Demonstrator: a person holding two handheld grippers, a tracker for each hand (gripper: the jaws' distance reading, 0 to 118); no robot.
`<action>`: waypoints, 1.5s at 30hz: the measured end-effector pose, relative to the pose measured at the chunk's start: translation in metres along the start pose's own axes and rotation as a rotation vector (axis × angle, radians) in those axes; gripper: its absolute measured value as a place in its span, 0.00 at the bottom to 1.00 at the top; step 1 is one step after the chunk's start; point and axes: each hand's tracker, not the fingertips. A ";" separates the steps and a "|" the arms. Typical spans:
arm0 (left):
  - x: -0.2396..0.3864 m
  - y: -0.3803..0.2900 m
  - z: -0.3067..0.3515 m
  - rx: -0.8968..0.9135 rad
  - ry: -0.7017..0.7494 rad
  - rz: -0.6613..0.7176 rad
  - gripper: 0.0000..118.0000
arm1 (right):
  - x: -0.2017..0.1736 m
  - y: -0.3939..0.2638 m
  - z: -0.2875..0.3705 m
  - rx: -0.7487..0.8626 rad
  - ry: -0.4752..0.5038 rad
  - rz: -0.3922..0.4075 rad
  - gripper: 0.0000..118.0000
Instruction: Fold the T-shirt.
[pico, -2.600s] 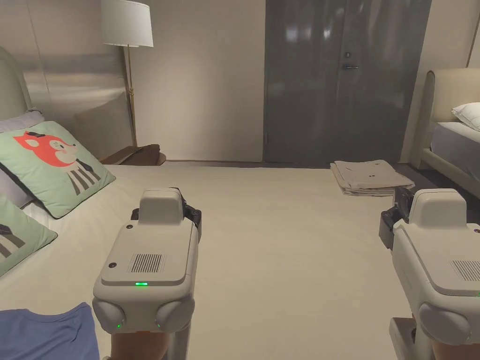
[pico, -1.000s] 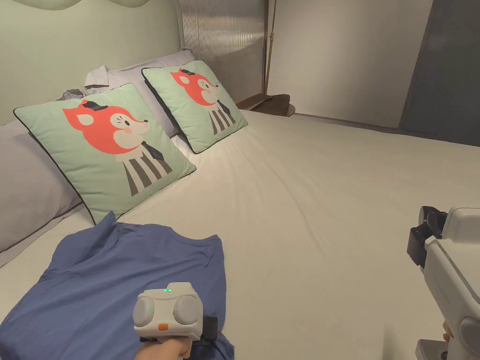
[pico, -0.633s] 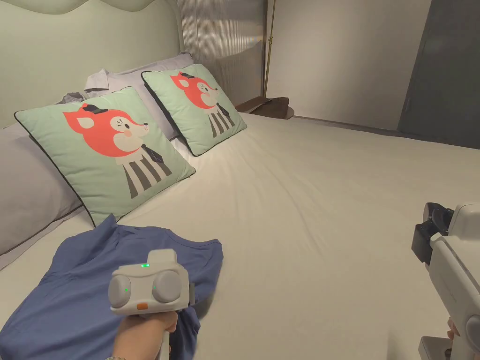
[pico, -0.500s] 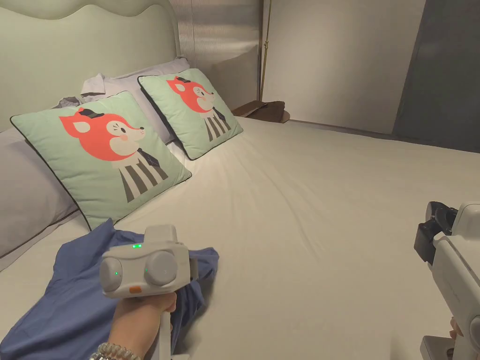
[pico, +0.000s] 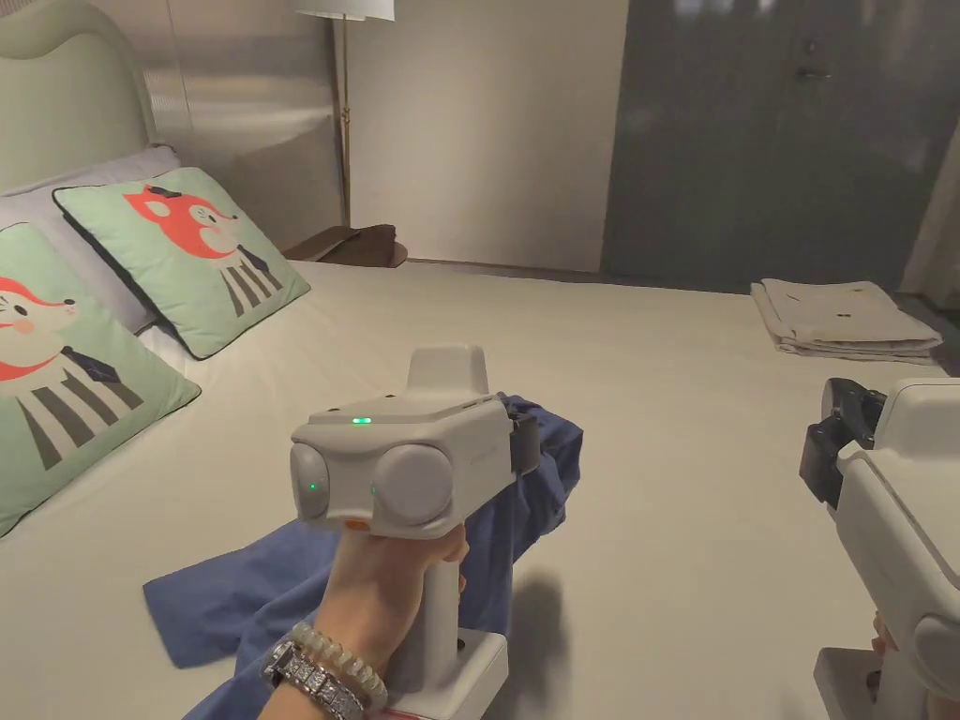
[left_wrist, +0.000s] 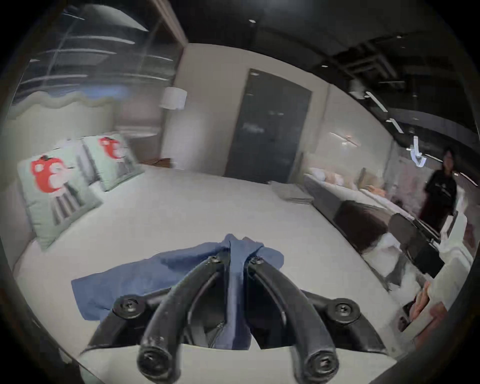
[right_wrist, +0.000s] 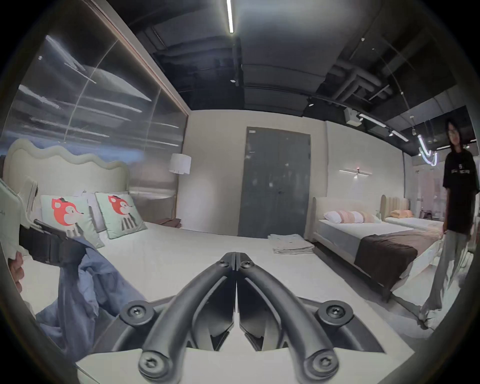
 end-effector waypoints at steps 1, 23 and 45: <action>0.014 -0.004 -0.009 -0.017 -0.037 -0.005 0.03 | 0.010 0.000 0.004 0.001 -0.021 0.002 0.00; 0.179 -0.215 -0.139 -0.575 -0.271 -0.135 0.03 | 0.126 -0.033 0.059 -0.070 -0.262 -0.004 0.00; 0.009 -0.062 0.049 0.197 0.146 -0.111 0.92 | 0.084 -0.026 0.052 -0.017 -0.151 -0.050 0.00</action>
